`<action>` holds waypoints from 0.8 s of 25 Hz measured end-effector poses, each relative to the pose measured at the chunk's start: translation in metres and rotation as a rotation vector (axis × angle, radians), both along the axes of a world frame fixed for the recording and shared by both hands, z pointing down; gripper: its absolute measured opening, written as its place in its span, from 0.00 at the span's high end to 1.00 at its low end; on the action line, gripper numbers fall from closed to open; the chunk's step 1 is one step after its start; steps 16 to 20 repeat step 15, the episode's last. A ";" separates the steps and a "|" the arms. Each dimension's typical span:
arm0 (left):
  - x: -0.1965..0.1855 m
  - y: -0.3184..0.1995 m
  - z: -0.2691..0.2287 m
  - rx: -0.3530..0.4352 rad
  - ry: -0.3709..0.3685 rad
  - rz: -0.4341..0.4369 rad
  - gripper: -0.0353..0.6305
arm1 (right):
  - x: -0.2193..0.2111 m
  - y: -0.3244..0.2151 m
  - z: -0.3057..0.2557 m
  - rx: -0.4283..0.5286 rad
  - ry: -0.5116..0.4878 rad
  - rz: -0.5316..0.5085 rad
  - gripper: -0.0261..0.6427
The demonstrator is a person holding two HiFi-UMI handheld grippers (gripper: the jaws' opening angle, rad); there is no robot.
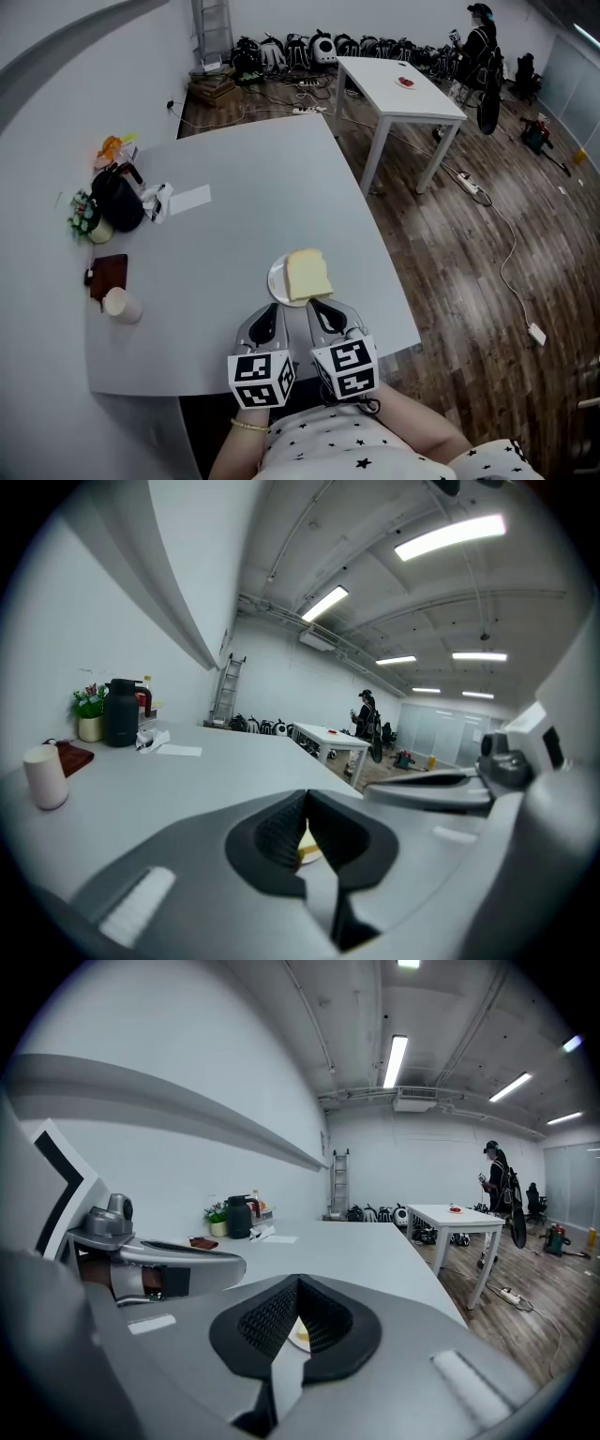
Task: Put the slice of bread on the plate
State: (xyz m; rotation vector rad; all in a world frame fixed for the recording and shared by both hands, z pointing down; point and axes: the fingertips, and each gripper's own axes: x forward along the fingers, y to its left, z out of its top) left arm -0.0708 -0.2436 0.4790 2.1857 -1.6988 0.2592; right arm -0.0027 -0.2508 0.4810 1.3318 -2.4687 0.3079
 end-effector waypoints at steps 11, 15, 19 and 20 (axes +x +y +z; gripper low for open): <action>0.005 0.002 -0.005 0.013 0.008 0.007 0.94 | 0.001 0.006 -0.003 0.014 0.014 -0.009 0.96; 0.008 0.002 -0.007 0.015 0.008 0.008 0.94 | 0.004 0.007 -0.003 0.012 0.014 -0.011 0.96; 0.008 0.002 -0.007 0.015 0.008 0.008 0.94 | 0.004 0.007 -0.003 0.012 0.014 -0.011 0.96; 0.008 0.002 -0.007 0.015 0.008 0.008 0.94 | 0.004 0.007 -0.003 0.012 0.014 -0.011 0.96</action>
